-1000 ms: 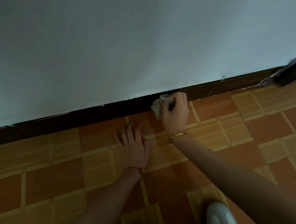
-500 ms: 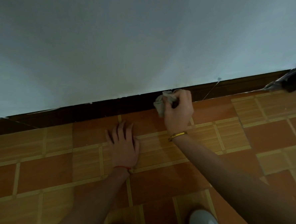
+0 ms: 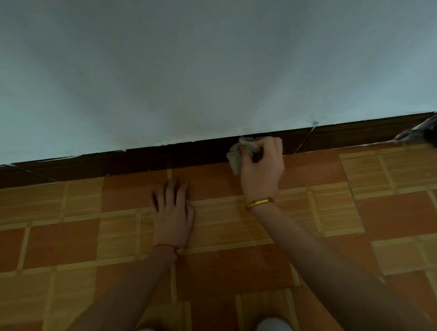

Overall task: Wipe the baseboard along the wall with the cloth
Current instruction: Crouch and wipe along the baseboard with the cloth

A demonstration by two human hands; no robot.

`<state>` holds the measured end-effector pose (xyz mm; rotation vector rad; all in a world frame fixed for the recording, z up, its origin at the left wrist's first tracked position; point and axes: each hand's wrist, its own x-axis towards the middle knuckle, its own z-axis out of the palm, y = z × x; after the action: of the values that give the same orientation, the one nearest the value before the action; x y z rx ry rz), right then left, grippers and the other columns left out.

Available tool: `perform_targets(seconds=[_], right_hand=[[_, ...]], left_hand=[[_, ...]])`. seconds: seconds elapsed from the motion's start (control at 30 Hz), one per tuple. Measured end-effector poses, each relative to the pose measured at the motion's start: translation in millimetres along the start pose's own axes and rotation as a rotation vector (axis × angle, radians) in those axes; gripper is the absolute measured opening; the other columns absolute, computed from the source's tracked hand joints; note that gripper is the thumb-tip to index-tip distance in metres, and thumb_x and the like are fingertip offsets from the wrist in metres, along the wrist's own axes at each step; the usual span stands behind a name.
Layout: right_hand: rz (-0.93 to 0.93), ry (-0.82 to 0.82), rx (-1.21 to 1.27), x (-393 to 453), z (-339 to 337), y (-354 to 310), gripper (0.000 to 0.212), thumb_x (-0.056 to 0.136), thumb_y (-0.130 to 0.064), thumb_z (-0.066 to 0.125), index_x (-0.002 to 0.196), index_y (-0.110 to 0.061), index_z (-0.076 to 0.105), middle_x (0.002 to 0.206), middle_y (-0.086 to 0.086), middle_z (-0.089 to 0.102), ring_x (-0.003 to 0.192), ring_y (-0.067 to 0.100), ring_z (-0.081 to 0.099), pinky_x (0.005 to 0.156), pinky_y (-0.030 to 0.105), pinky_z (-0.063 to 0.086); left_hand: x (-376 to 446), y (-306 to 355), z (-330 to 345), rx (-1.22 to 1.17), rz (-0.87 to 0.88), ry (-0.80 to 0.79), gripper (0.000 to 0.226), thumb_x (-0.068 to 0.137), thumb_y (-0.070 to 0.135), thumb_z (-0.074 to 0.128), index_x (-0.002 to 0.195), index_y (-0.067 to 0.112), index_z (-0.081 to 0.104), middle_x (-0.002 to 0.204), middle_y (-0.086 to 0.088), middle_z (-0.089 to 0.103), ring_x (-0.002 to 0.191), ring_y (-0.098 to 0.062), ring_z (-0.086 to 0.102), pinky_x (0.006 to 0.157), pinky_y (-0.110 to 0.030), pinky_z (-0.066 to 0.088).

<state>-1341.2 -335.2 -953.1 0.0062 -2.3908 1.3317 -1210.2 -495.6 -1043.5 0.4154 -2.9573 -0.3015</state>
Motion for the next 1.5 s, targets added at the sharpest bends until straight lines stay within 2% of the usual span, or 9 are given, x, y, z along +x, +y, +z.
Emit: perform_targets(seconds=[0.1,0.2,0.37,0.6,0.83,1.13,1.33,1.4,1.5], right_hand=[[-0.001,-0.024,0.016,-1,4,1,0.018,0.080,-0.003,0.070,0.076,-0.007,0.053,0.086,0.003,0.051,0.072,0.007,0.044,0.063,0.008,0.037],[0.075,0.063,0.004,13,-16,13,0.018,0.079,-0.001,0.070,0.076,-0.005,0.053,0.085,0.007,0.052,0.069,-0.001,0.039,0.066,0.001,0.034],[0.182,0.187,-0.002,29,-33,29,0.018,0.079,-0.004,0.070,0.077,-0.004,0.053,0.088,0.007,0.053,0.075,0.008,0.047,0.068,0.002,0.036],[0.028,-0.018,0.059,3,-3,1,0.017,0.080,-0.001,0.070,0.077,-0.006,0.053,0.087,0.002,0.050,0.075,0.010,0.047,0.066,0.005,0.037],[0.120,0.213,0.050,22,-25,27,0.020,0.078,-0.006,0.073,0.075,-0.005,0.054,0.085,0.005,0.052,0.075,0.006,0.047,0.068,0.002,0.036],[-0.011,-0.043,-0.003,-9,13,10,0.018,0.078,0.000,0.071,0.078,-0.006,0.054,0.087,0.005,0.052,0.075,0.010,0.047,0.065,0.004,0.036],[0.181,0.176,-0.112,18,-21,48,0.018,0.077,-0.005,0.073,0.080,-0.003,0.055,0.090,0.012,0.056,0.077,0.008,0.046,0.068,-0.004,0.032],[0.194,0.174,-0.130,22,-25,56,0.020,0.077,-0.006,0.073,0.080,-0.003,0.054,0.091,0.012,0.055,0.077,0.009,0.045,0.066,-0.001,0.032],[0.145,0.060,-0.141,11,-10,52,0.020,0.077,-0.002,0.071,0.079,-0.005,0.051,0.090,0.009,0.052,0.076,0.010,0.045,0.065,0.017,0.040]], left_hand=[[-2,1,-2,0.004,-0.017,-0.019,0.048,0.096,0.029,0.035,0.139,0.014,0.051,0.143,-0.014,0.050,0.133,-0.037,0.043,0.109,-0.063,0.033],[-2,7,-4,-0.021,-0.064,-0.047,0.048,0.096,0.029,0.033,0.140,0.015,0.049,0.145,-0.013,0.049,0.136,-0.035,0.040,0.111,-0.064,0.031],[-5,18,-4,-0.087,-0.155,-0.075,0.053,0.095,0.028,0.028,0.145,0.017,0.042,0.153,-0.011,0.041,0.144,-0.033,0.028,0.115,-0.067,0.022],[-7,29,6,-0.120,-0.224,-0.038,0.056,0.093,0.026,0.028,0.147,0.017,0.039,0.157,-0.009,0.036,0.148,-0.032,0.022,0.119,-0.066,0.011],[-10,24,6,-0.123,-0.198,-0.031,0.058,0.093,0.026,0.029,0.150,0.018,0.038,0.158,-0.008,0.034,0.149,-0.031,0.021,0.119,-0.065,0.010],[-11,23,6,-0.103,-0.178,-0.006,0.057,0.092,0.027,0.032,0.148,0.017,0.041,0.156,-0.009,0.037,0.147,-0.032,0.027,0.117,-0.066,0.014],[-12,23,6,-0.106,-0.177,-0.005,0.056,0.092,0.025,0.033,0.146,0.017,0.042,0.156,-0.008,0.038,0.146,-0.032,0.027,0.117,-0.065,0.014],[-12,23,6,-0.104,-0.177,-0.007,0.056,0.092,0.026,0.033,0.147,0.017,0.042,0.156,-0.008,0.037,0.147,-0.032,0.026,0.118,-0.065,0.013],[-11,24,7,-0.102,-0.181,-0.008,0.054,0.093,0.026,0.032,0.145,0.016,0.042,0.155,-0.009,0.038,0.146,-0.033,0.027,0.118,-0.065,0.012]])
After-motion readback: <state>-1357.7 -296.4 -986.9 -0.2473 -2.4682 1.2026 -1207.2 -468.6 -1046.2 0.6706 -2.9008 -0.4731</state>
